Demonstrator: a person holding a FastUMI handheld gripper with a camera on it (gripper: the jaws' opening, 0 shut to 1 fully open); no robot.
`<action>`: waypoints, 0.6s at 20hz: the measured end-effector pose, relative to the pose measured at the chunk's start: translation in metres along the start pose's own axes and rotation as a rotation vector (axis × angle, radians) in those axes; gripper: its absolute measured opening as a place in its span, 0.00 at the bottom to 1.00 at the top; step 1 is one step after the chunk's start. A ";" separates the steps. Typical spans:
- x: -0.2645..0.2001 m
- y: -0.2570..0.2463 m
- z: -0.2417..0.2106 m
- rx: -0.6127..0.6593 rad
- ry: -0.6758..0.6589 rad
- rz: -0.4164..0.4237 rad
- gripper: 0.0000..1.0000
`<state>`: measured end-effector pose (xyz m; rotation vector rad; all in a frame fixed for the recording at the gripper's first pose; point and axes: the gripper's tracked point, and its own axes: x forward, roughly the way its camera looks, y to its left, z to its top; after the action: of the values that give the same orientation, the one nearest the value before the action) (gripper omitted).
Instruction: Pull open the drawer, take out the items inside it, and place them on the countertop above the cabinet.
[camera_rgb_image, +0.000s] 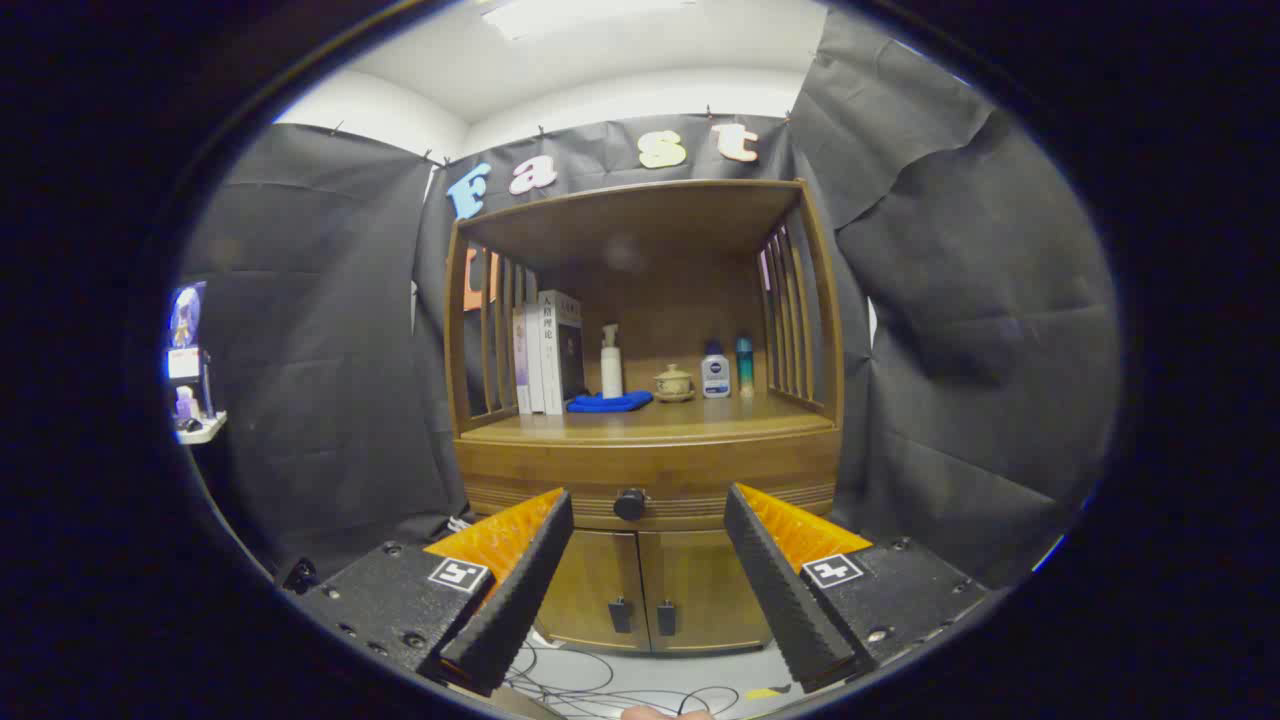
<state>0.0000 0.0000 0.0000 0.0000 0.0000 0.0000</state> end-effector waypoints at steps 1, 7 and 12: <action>0.001 0.000 -0.001 0.002 0.002 -0.002 0.99; 0.001 -0.002 0.000 -0.004 -0.004 -0.004 0.99; 0.003 -0.005 -0.001 -0.011 0.003 -0.014 0.99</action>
<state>0.0030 -0.0047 -0.0012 -0.0109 0.0026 -0.0144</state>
